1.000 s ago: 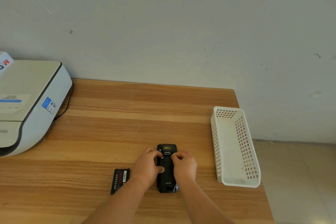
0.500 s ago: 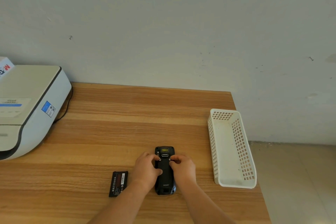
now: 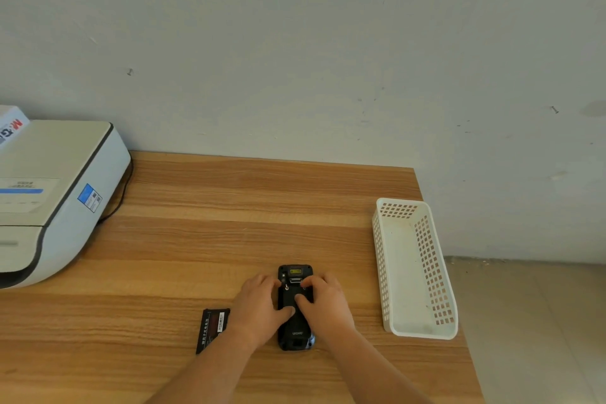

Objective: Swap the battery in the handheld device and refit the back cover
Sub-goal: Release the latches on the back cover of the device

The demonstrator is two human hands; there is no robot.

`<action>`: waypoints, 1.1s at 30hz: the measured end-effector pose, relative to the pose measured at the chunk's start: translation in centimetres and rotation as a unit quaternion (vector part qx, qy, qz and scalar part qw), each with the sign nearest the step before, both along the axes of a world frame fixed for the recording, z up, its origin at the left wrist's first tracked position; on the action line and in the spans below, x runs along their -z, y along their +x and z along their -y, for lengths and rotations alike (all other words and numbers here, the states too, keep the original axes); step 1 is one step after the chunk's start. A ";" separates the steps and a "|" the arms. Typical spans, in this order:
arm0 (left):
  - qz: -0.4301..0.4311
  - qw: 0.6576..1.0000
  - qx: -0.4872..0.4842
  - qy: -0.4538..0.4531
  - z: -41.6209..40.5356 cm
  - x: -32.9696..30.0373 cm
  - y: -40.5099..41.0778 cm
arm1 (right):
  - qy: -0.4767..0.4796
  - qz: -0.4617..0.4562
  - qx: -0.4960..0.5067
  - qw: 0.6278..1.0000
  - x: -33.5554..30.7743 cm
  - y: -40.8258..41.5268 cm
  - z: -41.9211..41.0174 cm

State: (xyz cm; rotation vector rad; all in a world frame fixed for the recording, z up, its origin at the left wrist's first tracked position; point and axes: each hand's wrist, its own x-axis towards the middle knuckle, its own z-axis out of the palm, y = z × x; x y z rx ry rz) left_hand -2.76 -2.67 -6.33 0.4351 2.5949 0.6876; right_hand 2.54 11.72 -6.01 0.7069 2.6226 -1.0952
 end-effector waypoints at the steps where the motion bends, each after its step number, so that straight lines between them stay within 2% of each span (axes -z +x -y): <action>1: -0.021 0.999 0.037 -0.031 0.3 -0.1 0.2 | 0.023 0.008 -0.029 0.999 -0.1 0.1 0.3; 4: -0.042 0.987 0.121 -0.099 1.2 -0.5 0.8 | 0.088 0.027 -0.083 0.992 -0.3 0.1 1.2; 8: -0.043 0.973 0.170 -0.153 1.8 -0.1 1.7 | 0.111 0.048 -0.080 0.989 -0.6 0.0 2.1; 14: -0.042 0.975 0.147 -0.160 1.8 0.3 2.3 | 0.114 0.076 -0.067 0.988 -0.5 -0.7 2.6; 23: -0.055 0.975 0.140 -0.162 2.3 0.4 2.8 | 0.095 0.062 -0.031 0.993 -0.9 -0.9 3.0; 33: -0.040 0.969 0.144 -0.198 4.4 0.0 2.6 | 0.151 0.095 -0.031 0.983 -0.8 -0.6 4.7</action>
